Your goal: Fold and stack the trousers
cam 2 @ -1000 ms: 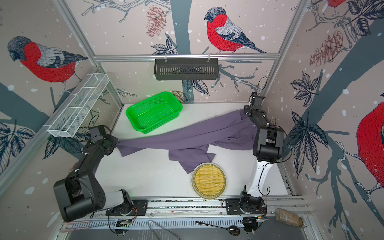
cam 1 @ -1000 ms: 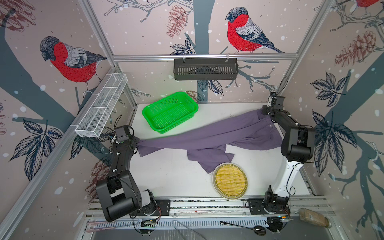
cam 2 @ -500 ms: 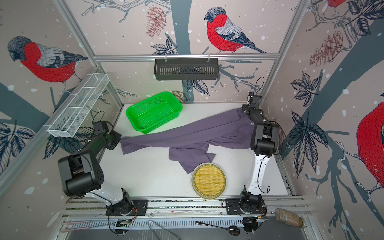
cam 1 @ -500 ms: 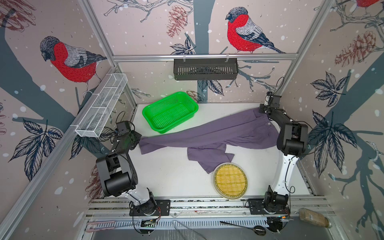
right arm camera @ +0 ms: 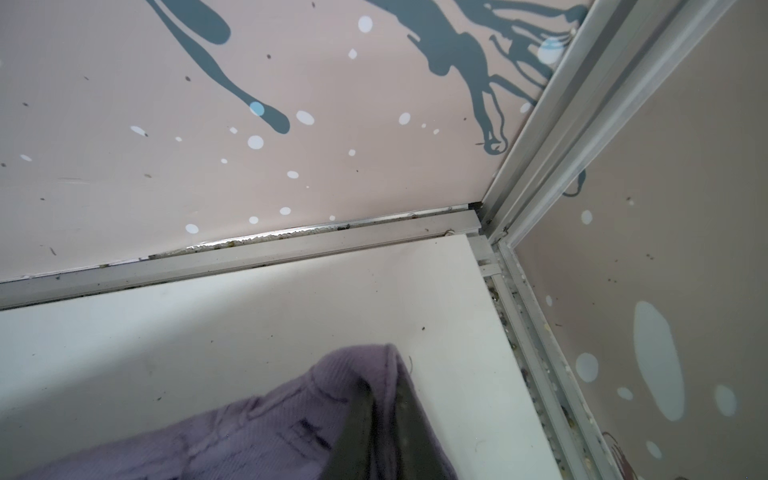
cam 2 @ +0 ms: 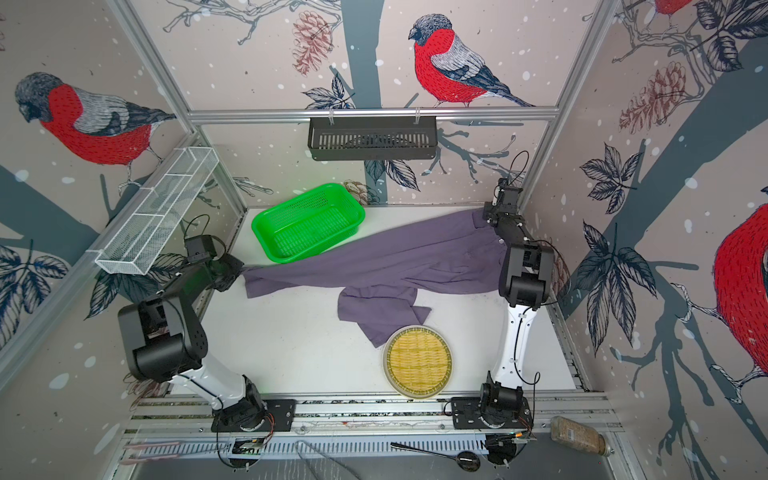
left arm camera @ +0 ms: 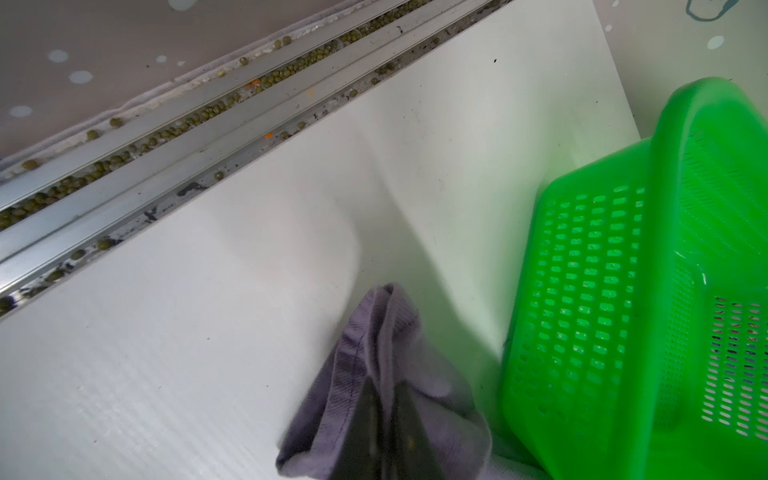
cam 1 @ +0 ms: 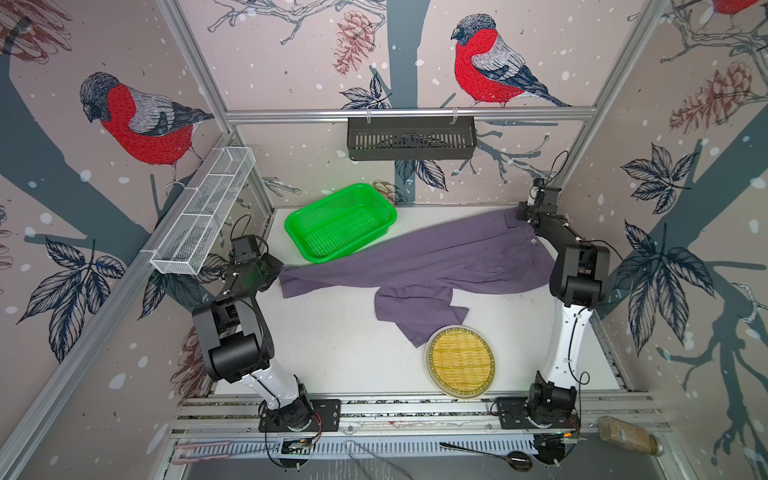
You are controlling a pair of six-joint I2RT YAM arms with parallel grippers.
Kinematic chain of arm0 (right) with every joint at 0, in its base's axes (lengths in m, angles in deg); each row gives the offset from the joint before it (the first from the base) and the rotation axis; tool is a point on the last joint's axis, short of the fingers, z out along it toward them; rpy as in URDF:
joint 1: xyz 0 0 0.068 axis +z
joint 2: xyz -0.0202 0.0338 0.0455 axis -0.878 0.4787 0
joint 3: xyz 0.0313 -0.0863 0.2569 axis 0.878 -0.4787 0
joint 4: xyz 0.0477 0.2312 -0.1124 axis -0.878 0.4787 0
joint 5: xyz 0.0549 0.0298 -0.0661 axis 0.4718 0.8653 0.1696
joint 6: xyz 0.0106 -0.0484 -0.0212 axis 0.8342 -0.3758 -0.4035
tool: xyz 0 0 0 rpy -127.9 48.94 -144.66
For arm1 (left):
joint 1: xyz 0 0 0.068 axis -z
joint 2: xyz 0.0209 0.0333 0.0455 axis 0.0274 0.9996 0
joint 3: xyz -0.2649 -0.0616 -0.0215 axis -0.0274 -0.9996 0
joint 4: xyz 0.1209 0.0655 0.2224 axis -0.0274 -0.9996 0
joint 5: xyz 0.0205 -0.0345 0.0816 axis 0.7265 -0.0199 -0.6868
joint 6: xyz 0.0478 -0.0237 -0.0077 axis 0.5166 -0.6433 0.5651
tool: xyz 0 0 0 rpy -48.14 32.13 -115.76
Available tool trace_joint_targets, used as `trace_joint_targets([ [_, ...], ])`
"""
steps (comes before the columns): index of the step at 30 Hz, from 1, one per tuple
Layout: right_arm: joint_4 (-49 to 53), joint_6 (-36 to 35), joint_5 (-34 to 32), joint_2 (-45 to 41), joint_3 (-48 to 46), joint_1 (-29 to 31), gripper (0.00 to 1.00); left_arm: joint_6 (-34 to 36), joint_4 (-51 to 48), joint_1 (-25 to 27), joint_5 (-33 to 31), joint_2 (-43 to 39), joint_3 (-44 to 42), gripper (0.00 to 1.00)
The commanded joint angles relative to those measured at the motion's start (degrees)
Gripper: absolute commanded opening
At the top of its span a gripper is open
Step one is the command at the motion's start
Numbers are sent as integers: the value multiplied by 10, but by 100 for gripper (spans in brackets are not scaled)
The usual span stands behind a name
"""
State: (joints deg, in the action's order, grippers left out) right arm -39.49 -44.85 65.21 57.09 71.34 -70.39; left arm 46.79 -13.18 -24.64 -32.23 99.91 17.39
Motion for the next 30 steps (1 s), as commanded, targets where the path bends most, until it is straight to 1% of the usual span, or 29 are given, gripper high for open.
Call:
trace_joint_targets([
  [1,19,-1,-7,17,23,5,25,17,0,-1,8,5,12,25],
  [2,19,-1,-7,20,24,6,29,21,0,-1,9,3,14,36],
  [7,59,-4,-23,32,60,6,42,42,-29,-1,0,-1,46,53],
  [11,92,-15,-39,13,69,6,54,59,-56,-1,-17,-30,54,62],
  [14,122,-18,-28,-15,61,3,66,71,-87,-1,-35,-62,40,64],
  [16,129,-13,-6,-42,35,0,72,84,-105,-1,-52,-90,24,65],
  [20,105,1,54,-124,-73,-4,74,97,-145,-1,-76,-158,-25,65],
  [23,78,14,97,-188,-163,-3,74,98,-117,1,-40,-204,-104,65],
  [27,59,28,122,-257,-249,7,74,74,-96,3,-26,-196,-153,63],
  [29,41,41,135,-297,-297,11,77,51,-68,8,-20,-181,-167,61],
  [30,40,44,140,-313,-314,14,81,42,-53,15,-19,-171,-170,61],
])
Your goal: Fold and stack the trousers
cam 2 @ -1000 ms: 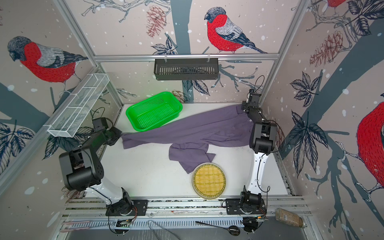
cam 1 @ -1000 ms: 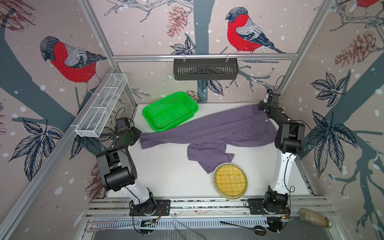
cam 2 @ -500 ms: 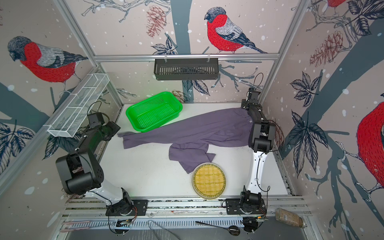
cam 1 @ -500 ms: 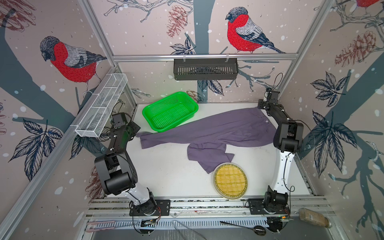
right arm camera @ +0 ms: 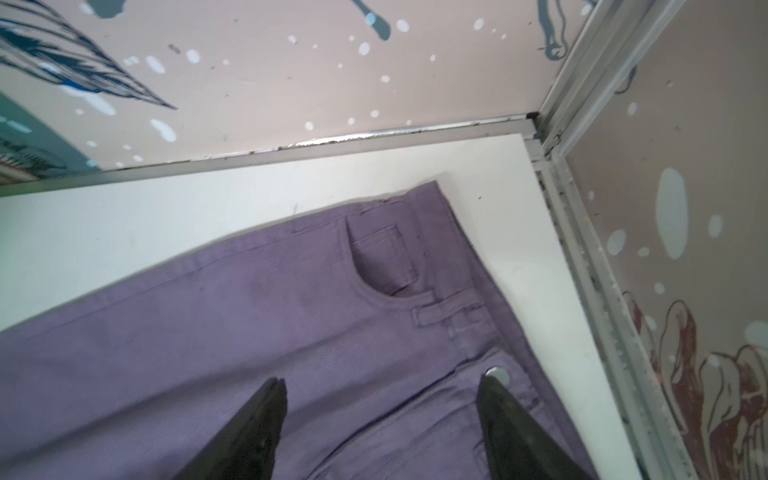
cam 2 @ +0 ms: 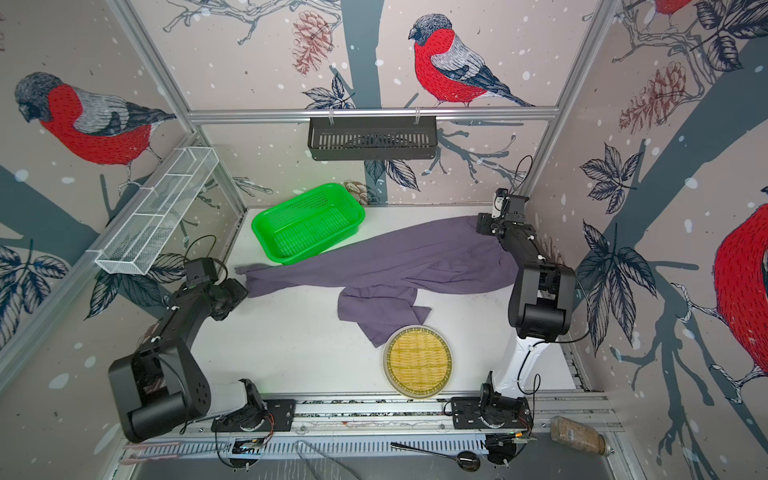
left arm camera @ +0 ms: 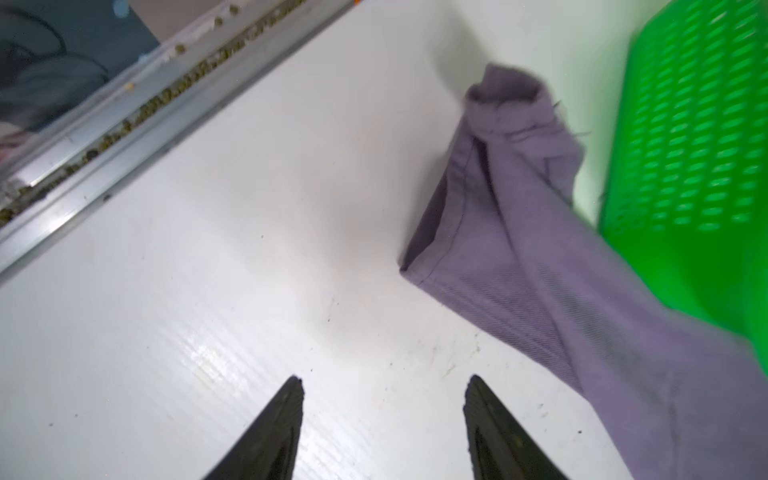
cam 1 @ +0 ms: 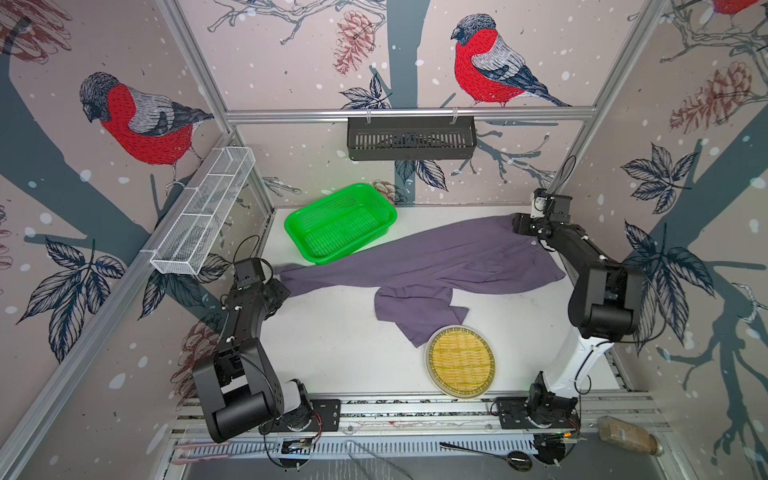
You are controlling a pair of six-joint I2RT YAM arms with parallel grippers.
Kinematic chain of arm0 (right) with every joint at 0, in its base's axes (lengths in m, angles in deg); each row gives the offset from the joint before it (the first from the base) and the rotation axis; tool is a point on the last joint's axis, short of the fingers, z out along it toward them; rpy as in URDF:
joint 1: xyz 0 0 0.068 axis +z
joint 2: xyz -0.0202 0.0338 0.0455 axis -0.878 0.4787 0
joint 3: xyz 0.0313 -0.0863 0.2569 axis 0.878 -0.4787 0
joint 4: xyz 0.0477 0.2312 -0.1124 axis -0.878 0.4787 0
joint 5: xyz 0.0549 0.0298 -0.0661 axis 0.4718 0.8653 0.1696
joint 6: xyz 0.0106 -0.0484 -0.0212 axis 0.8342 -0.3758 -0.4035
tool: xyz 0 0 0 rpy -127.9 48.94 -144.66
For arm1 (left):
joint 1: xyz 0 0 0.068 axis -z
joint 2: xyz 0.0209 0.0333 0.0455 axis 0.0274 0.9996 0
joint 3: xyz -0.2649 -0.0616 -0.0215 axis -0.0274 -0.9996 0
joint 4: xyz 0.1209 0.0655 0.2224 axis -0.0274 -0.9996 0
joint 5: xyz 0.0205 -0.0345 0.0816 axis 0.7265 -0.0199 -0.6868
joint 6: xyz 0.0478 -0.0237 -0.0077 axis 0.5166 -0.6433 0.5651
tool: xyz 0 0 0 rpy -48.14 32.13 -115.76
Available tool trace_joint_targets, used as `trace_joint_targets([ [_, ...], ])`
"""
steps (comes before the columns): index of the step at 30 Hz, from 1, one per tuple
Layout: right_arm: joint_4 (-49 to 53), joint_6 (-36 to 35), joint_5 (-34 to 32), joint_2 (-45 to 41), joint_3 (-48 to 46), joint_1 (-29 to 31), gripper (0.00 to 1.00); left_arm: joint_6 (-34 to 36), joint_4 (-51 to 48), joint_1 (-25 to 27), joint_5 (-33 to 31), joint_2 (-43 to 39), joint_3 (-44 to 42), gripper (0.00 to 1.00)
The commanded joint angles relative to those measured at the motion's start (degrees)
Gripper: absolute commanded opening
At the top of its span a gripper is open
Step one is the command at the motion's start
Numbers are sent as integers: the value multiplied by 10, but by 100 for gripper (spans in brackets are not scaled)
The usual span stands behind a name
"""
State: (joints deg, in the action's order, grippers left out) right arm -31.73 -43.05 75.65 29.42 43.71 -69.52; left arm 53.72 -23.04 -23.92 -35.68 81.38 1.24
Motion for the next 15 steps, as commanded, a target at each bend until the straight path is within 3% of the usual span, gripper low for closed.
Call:
trace_joint_targets([
  [1,-39,27,37,-50,-53,11,82,-34,54,14,13,25,-7,61],
  [8,-54,43,42,-142,-159,40,84,-45,92,25,17,120,25,60],
  [15,-47,47,29,-186,-210,48,84,-41,110,25,11,162,50,52],
])
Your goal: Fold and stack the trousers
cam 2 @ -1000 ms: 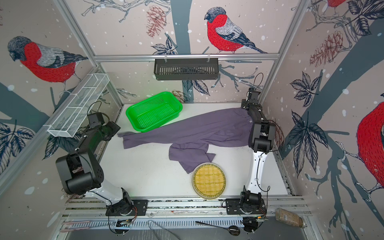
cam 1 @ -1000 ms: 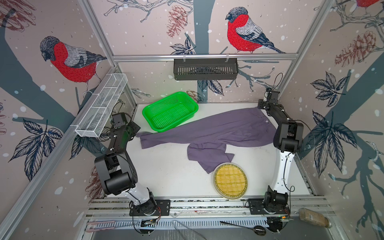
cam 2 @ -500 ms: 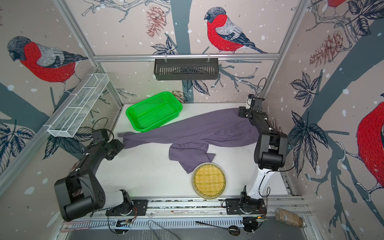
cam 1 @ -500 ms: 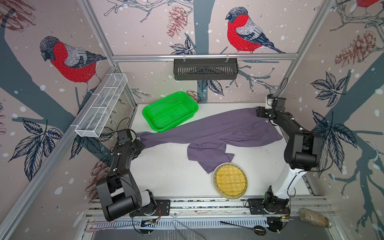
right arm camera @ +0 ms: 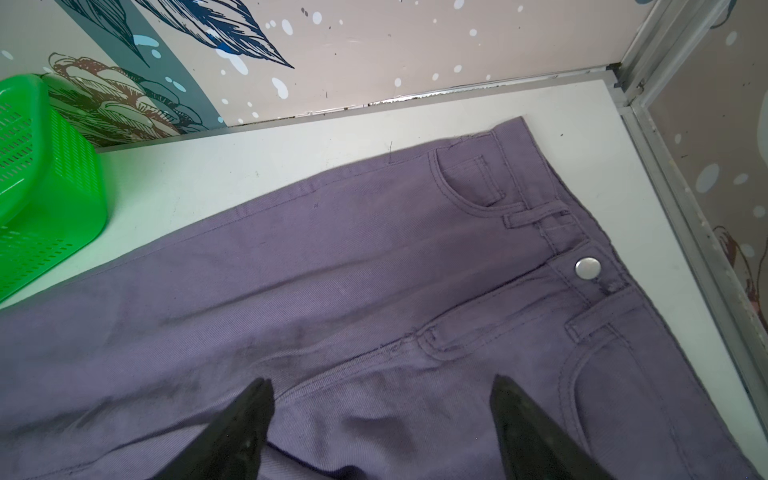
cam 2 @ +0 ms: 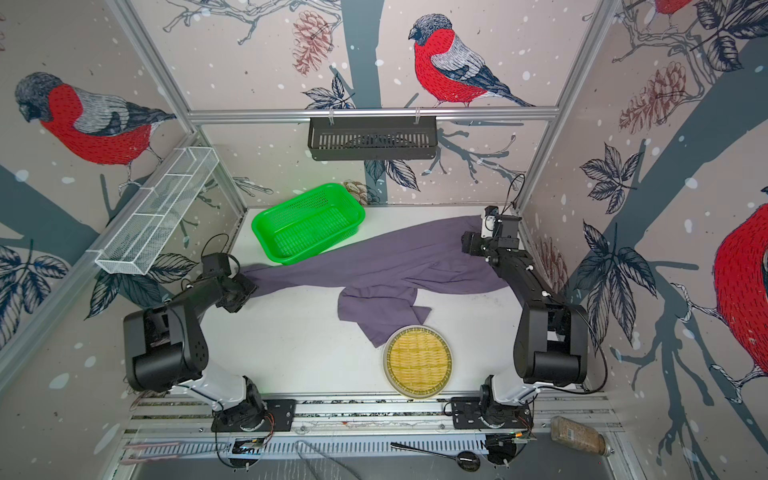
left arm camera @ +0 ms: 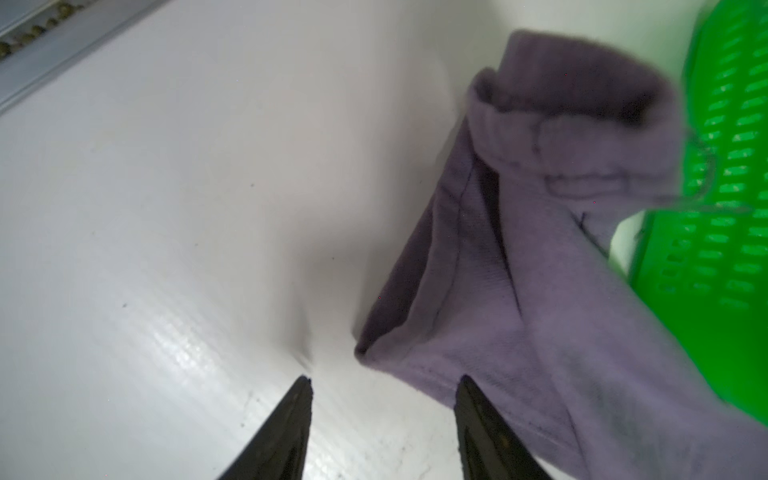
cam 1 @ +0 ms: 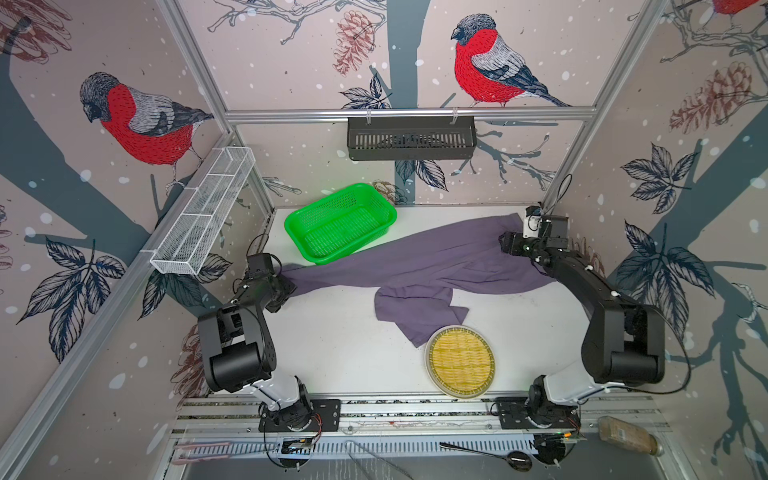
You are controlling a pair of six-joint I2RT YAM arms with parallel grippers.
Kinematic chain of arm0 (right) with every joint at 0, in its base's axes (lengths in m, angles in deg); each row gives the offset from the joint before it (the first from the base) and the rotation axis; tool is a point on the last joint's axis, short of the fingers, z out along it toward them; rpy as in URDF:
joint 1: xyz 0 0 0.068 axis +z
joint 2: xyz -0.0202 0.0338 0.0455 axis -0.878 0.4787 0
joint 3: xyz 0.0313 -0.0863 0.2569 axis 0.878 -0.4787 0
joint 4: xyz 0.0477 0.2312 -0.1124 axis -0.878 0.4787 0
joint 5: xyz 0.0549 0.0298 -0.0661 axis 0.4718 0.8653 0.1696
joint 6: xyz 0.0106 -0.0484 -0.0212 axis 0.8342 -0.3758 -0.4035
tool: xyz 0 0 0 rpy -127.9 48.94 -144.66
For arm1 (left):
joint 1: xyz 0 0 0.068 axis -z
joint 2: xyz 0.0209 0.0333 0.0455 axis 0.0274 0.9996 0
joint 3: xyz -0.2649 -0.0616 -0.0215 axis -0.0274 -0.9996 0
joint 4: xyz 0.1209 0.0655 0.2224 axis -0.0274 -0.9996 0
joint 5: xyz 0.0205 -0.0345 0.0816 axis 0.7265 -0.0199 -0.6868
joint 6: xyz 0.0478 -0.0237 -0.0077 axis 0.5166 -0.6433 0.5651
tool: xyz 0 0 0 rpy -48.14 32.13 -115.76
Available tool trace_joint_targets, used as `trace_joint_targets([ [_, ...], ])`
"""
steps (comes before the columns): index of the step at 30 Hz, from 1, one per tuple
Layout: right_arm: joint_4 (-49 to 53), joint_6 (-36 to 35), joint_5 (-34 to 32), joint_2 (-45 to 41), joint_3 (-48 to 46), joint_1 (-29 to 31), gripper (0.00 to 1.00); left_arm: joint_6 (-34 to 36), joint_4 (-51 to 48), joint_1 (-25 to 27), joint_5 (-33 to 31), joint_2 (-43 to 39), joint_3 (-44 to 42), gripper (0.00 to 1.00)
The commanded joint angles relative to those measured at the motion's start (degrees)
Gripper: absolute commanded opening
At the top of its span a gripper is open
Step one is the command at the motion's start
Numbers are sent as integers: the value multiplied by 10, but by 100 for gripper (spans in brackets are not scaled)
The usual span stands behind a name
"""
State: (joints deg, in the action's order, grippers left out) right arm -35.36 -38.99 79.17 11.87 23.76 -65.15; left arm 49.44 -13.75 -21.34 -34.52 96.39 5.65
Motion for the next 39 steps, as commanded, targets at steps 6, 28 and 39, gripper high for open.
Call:
trace_joint_targets([
  [6,-8,12,-15,-30,-44,20,84,4,12,13,13,44,30,42],
  [28,-7,115,-128,-7,-112,28,88,81,-144,32,-19,-102,54,0],
  [39,7,137,-188,21,-97,21,89,81,-192,6,-71,-183,25,0],
])
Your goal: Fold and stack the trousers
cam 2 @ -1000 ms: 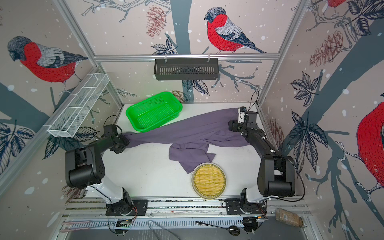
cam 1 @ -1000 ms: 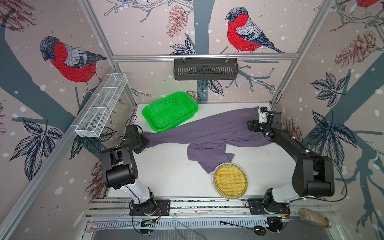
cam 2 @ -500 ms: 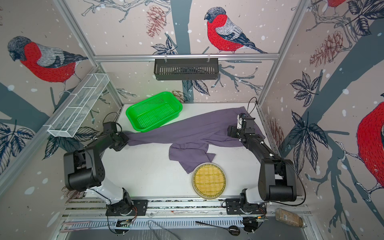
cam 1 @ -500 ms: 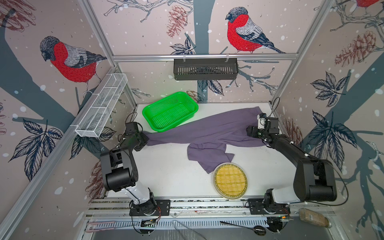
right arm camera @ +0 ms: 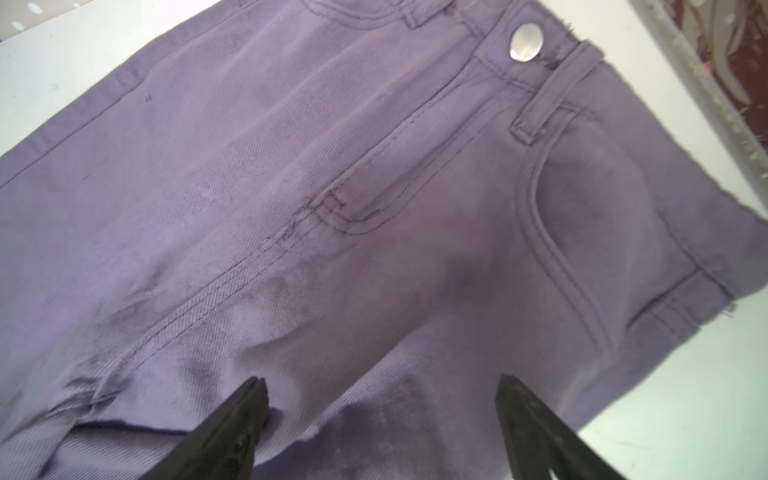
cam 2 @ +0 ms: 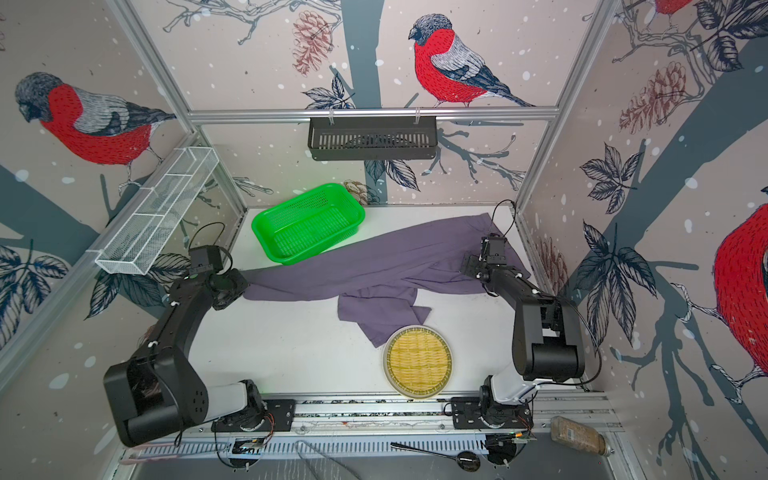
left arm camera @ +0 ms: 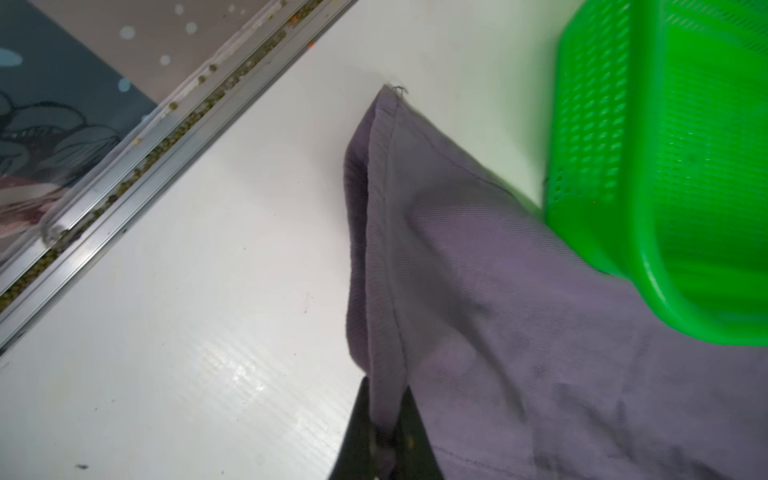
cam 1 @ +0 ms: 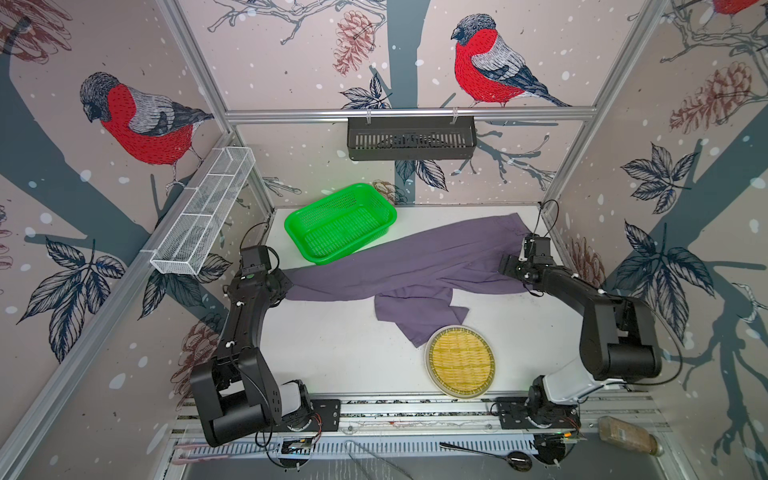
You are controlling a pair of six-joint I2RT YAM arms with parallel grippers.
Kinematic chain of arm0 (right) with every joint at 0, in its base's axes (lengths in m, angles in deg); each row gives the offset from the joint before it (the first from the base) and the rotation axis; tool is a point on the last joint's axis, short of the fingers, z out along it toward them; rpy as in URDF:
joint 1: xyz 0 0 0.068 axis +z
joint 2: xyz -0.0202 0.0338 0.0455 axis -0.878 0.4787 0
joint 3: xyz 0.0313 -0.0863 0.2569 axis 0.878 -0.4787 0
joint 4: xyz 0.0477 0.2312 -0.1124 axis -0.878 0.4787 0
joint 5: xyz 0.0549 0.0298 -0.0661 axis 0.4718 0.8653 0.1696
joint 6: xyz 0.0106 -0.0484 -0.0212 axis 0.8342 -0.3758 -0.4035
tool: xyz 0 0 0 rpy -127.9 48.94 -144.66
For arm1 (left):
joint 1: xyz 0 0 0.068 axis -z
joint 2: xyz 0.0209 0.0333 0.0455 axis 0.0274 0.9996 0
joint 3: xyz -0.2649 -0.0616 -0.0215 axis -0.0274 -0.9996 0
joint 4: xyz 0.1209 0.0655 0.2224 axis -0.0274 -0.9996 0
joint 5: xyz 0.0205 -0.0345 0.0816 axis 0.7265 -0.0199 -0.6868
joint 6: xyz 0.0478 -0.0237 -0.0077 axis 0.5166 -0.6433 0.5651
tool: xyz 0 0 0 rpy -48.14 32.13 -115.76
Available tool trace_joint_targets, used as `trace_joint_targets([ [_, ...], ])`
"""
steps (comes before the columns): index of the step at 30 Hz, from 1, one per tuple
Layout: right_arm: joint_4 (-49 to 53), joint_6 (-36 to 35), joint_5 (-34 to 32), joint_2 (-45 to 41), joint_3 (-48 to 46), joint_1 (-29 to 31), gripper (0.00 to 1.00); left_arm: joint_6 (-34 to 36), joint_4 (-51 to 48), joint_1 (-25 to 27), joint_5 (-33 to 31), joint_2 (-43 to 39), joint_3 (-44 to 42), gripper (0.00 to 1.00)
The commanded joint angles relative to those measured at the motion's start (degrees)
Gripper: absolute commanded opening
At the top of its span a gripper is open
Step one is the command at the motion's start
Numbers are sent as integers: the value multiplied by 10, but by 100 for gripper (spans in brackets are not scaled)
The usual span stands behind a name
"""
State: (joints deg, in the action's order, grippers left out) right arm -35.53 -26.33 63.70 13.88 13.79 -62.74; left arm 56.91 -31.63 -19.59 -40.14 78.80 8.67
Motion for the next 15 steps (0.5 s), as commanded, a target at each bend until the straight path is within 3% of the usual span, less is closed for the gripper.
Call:
trace_joint_targets([
  [1,11,10,-38,1,3,-5,89,6,-11,-21,-21,-11,-8,0],
  [5,11,14,-41,-2,0,-16,89,6,14,-60,-26,-27,-27,0],
  [10,15,13,-37,-3,5,-14,89,15,22,-60,54,-4,-45,2],
  [15,21,12,-43,-13,4,-16,89,1,30,-60,19,-28,-75,9],
])
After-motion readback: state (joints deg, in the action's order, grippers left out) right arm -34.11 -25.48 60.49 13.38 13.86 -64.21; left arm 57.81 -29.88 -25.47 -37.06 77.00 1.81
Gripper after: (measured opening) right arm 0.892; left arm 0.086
